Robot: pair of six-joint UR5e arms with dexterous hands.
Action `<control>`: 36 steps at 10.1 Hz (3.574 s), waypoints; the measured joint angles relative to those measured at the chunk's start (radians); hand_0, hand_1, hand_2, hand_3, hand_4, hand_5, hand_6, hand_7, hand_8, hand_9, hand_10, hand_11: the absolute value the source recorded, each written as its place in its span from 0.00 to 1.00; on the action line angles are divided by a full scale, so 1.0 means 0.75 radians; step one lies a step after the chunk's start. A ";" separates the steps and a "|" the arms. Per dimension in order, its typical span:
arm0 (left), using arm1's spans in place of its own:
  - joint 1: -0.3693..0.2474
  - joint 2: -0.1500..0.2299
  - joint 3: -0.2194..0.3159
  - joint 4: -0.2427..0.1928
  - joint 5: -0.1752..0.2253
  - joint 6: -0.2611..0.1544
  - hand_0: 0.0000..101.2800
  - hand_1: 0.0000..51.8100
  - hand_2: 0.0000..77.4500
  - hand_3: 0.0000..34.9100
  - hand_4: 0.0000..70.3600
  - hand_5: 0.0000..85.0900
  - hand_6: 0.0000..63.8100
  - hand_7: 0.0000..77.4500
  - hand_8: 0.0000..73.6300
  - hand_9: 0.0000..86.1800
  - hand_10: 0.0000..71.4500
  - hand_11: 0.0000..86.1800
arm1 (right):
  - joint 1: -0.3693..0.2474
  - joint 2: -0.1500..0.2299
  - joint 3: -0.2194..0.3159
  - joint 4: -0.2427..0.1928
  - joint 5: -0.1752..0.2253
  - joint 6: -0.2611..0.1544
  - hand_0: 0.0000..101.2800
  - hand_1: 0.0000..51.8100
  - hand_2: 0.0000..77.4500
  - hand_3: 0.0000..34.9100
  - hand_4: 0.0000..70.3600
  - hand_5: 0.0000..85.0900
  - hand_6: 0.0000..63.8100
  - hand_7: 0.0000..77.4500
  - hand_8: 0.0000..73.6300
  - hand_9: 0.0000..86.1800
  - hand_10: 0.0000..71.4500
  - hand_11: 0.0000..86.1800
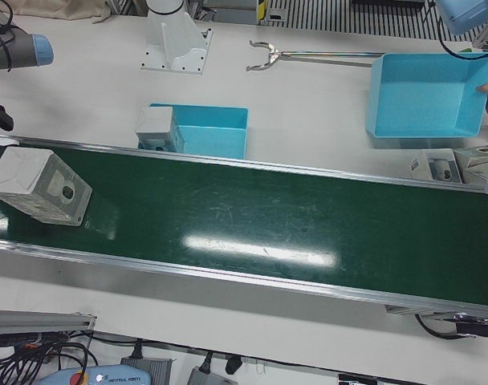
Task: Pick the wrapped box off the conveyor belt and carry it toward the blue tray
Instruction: 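Move the right hand toward the wrapped white box and close fingers around it, then lift the wrapped box off the belt with the right hand toward the tray, then lower the held box into the blue tray and open the right hand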
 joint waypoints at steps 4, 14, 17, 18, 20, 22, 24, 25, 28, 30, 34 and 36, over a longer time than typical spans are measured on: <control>0.000 0.000 0.000 0.000 0.000 0.000 0.00 0.00 0.01 0.00 0.01 0.01 0.01 0.01 0.01 0.00 0.01 0.01 | -0.023 0.052 -0.037 0.000 0.027 -0.004 0.48 0.33 0.17 0.16 0.10 0.12 0.05 0.19 0.02 0.02 0.00 0.01; 0.000 0.000 0.000 0.000 0.000 0.000 0.00 0.00 0.01 0.00 0.00 0.01 0.01 0.01 0.01 0.01 0.01 0.01 | -0.038 0.174 0.044 -0.271 0.087 -0.044 0.55 0.26 0.39 0.00 0.48 0.42 0.45 0.54 0.54 0.44 0.27 0.15; 0.000 0.000 0.000 0.000 0.000 0.000 0.00 0.00 0.01 0.00 0.01 0.01 0.01 0.01 0.01 0.01 0.01 0.01 | -0.074 0.185 0.275 -0.366 0.095 -0.089 0.55 0.07 0.45 0.00 0.58 0.44 0.55 0.57 0.64 0.46 0.55 0.42; 0.000 0.000 0.000 0.000 0.000 0.000 0.00 0.00 0.01 0.00 0.01 0.01 0.01 0.01 0.01 0.00 0.01 0.00 | -0.127 0.188 0.311 -0.381 0.110 -0.106 0.55 0.06 0.46 0.00 0.58 0.44 0.55 0.57 0.64 0.46 0.56 0.43; 0.000 0.000 0.000 0.000 0.000 0.000 0.00 0.00 0.01 0.00 0.01 0.01 0.01 0.01 0.01 0.00 0.00 0.00 | -0.275 0.206 0.347 -0.389 0.179 -0.178 0.52 0.06 0.46 0.00 0.58 0.44 0.55 0.57 0.64 0.46 0.61 0.44; 0.000 0.000 0.000 0.000 0.000 0.000 0.00 0.00 0.01 0.00 0.00 0.01 0.00 0.01 0.01 0.00 0.01 0.01 | -0.410 0.263 0.339 -0.382 0.278 -0.286 0.53 0.06 0.46 0.00 0.58 0.44 0.55 0.57 0.79 0.41 0.65 0.44; 0.000 0.000 0.000 0.000 0.000 0.000 0.00 0.00 0.01 0.00 0.01 0.01 0.00 0.01 0.01 0.01 0.00 0.01 | -0.488 0.339 0.263 -0.343 0.335 -0.362 0.53 0.01 0.49 0.00 0.74 0.40 0.72 0.53 0.80 0.41 0.65 0.44; 0.000 0.000 0.000 0.000 0.000 0.000 0.00 0.00 0.01 0.00 0.00 0.01 0.00 0.01 0.01 0.01 0.01 0.01 | -0.516 0.380 0.195 -0.312 0.346 -0.380 0.53 0.01 0.49 0.00 0.74 0.40 0.72 0.53 0.80 0.41 0.65 0.44; 0.000 0.000 0.000 0.000 0.000 0.000 0.00 0.00 0.01 0.00 0.01 0.01 0.01 0.01 0.01 0.00 0.01 0.01 | -0.567 0.452 0.027 -0.184 0.358 -0.432 0.53 0.01 0.49 0.00 0.74 0.41 0.71 0.54 0.79 0.43 0.65 0.44; 0.000 0.000 0.000 0.000 0.000 0.000 0.00 0.00 0.01 0.00 0.00 0.01 0.01 0.01 0.01 0.00 0.00 0.01 | -0.585 0.458 -0.031 -0.071 0.359 -0.466 0.53 0.01 0.49 0.00 0.68 0.46 0.71 0.55 0.79 0.43 0.66 0.44; 0.000 0.000 0.000 0.000 0.000 0.000 0.00 0.00 0.01 0.00 0.01 0.01 0.01 0.01 0.01 0.00 0.00 0.01 | -0.602 0.458 -0.106 0.045 0.346 -0.479 0.49 0.01 0.46 0.00 0.11 0.51 0.71 0.55 0.47 0.32 0.66 0.44; 0.000 0.000 0.000 0.000 0.000 0.000 0.00 0.00 0.01 0.00 0.01 0.01 0.01 0.01 0.01 0.01 0.00 0.00 | -0.606 0.458 -0.112 0.053 0.342 -0.481 0.47 0.06 0.28 0.00 0.12 0.37 0.71 0.55 0.33 0.20 0.22 0.56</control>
